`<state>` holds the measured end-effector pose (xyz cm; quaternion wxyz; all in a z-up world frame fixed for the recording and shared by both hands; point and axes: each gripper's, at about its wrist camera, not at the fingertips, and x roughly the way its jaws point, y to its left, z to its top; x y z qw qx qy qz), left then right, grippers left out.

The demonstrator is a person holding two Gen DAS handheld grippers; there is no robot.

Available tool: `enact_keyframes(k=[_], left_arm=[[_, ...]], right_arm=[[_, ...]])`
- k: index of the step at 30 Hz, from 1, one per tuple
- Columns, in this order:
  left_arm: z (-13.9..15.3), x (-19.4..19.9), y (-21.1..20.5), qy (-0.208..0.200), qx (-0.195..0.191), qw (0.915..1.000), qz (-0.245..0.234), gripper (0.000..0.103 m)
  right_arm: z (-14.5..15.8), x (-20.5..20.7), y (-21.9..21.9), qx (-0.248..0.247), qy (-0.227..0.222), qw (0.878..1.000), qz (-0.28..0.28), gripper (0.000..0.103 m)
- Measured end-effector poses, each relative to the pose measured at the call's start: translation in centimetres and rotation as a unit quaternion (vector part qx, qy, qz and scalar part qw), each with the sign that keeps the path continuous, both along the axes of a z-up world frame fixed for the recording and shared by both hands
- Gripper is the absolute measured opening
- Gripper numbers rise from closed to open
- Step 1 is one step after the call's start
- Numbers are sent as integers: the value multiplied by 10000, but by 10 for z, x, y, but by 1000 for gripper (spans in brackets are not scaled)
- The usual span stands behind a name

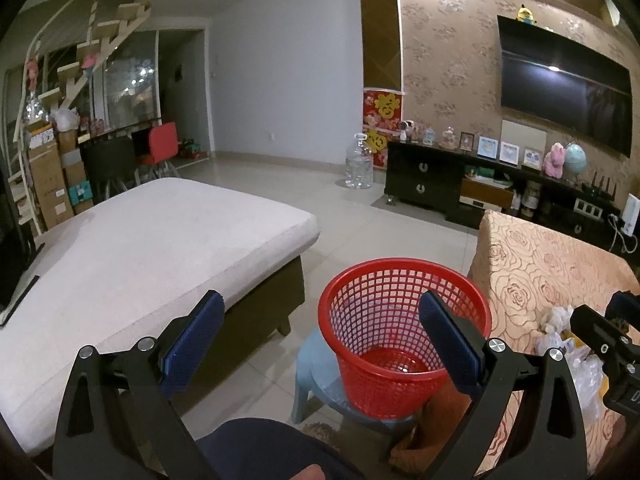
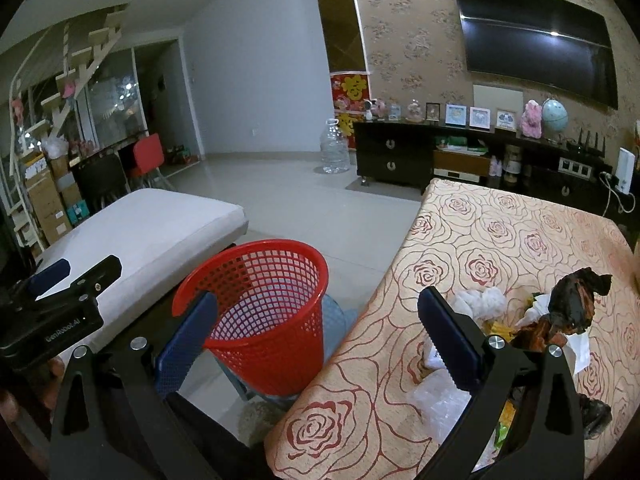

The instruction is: Collect trash

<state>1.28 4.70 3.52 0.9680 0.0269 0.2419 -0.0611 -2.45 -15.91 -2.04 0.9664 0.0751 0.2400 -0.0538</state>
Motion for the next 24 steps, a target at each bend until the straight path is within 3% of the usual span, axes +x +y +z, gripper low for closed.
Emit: enact_keyframes(k=[24], left_arm=[[-7,-1,-9,28,65,10000,-70,94]], right_arm=[[-3,-4,-4,76,-1,10000,-15,97]])
